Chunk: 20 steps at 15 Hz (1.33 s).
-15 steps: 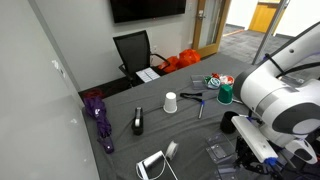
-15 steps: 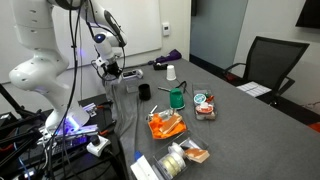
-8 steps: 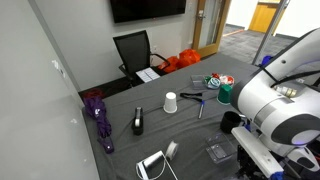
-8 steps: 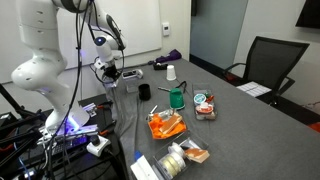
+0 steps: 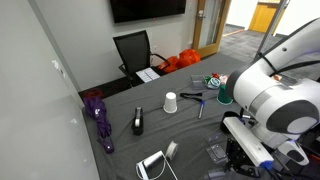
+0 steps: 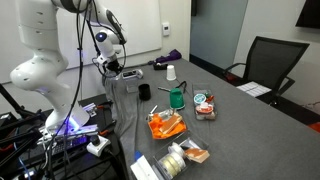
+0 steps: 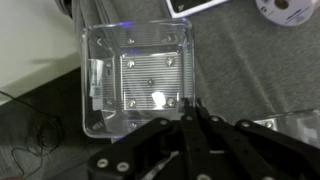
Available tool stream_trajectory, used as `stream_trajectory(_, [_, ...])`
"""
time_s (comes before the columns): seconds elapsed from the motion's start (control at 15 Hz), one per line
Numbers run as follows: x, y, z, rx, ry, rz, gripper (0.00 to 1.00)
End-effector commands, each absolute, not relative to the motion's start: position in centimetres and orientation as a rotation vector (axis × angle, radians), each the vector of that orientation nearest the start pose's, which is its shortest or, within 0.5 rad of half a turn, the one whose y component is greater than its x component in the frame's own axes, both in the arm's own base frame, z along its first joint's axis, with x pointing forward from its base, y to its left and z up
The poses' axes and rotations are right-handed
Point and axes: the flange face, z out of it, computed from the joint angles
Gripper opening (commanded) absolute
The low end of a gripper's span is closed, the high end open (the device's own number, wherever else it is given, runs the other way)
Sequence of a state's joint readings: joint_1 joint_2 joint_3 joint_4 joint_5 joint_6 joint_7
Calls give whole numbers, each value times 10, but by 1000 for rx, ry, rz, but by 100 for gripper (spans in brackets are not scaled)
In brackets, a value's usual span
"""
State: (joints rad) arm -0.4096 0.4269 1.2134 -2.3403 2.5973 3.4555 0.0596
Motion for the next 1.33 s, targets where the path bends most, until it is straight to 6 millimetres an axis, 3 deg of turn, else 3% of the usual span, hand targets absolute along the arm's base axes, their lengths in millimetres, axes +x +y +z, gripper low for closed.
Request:
stream_trajectory(0.0, [335, 270, 281, -1239, 2362, 505, 1])
stream_trajectory(0.2, [356, 271, 307, -997, 2417, 545, 1])
stream_trajectory(0.53, [358, 248, 300, -729, 2558, 613, 1])
stream_trajectory(0.6, [363, 258, 302, -794, 2521, 578, 1])
stream_trajectory(0.67, [363, 255, 301, -778, 2530, 579, 5])
stream_trajectory(1.0, [362, 258, 300, -788, 2529, 581, 5])
stream_trajectory(1.27, [356, 239, 299, -681, 2571, 555, 1])
